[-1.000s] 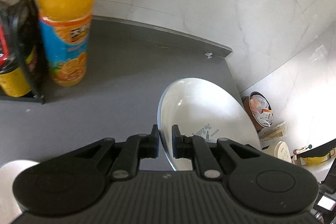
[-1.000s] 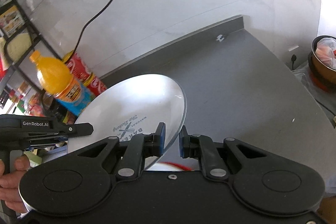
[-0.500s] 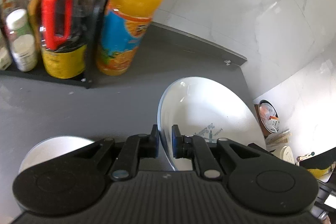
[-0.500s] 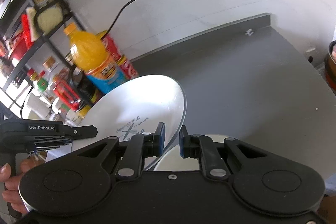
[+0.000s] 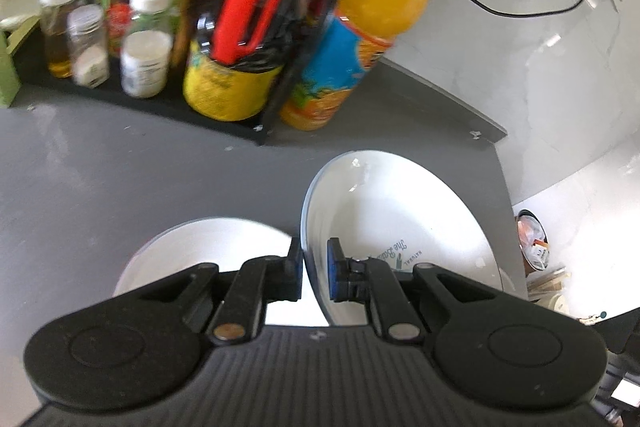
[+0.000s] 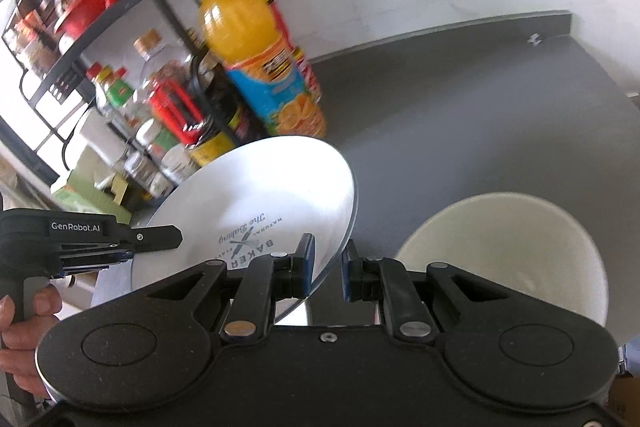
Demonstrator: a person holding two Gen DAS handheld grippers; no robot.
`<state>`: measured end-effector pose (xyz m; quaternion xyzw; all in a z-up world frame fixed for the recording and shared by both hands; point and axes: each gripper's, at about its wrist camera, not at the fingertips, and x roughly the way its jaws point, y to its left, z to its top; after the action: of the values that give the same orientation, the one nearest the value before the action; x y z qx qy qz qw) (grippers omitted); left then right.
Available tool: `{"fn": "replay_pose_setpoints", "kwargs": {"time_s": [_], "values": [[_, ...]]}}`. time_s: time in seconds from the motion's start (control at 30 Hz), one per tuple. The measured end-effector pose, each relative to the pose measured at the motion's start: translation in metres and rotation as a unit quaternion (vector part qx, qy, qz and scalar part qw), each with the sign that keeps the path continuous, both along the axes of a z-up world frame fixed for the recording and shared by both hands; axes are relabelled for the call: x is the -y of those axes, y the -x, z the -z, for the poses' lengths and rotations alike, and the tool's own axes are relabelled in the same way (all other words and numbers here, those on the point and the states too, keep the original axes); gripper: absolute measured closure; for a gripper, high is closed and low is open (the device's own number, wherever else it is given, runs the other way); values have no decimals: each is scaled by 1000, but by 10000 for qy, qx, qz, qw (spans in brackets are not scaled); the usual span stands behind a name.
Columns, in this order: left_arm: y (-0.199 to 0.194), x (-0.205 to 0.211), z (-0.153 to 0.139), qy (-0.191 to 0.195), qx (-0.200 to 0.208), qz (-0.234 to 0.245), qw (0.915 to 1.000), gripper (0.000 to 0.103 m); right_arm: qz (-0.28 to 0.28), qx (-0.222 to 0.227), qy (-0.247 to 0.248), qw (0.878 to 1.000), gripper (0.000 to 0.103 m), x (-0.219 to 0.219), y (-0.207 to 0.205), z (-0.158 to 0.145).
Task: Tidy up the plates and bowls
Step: 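Carry the 'BAKERY' plate with both grippers and lower it onto the plate stack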
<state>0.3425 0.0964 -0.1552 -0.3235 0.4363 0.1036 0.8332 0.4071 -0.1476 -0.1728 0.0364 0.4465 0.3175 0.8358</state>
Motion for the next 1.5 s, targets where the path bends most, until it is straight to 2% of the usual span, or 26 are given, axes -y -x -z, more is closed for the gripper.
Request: {"fn": "replay_pose_setpoints", "kwargs": {"time_s": [0.4, 0.67, 1.5], "values": [[41, -23, 22, 99, -222, -259, 9994, 93, -346, -149, 261, 9989, 90, -31, 25, 16], [56, -32, 41, 164, -452, -200, 9986, 93, -493, -297, 510, 9970, 89, -43, 40, 30], [64, -49, 85, 186, -1036, -165, 9943, 93, -642, -568, 986, 9914, 88, -76, 54, 66]]}}
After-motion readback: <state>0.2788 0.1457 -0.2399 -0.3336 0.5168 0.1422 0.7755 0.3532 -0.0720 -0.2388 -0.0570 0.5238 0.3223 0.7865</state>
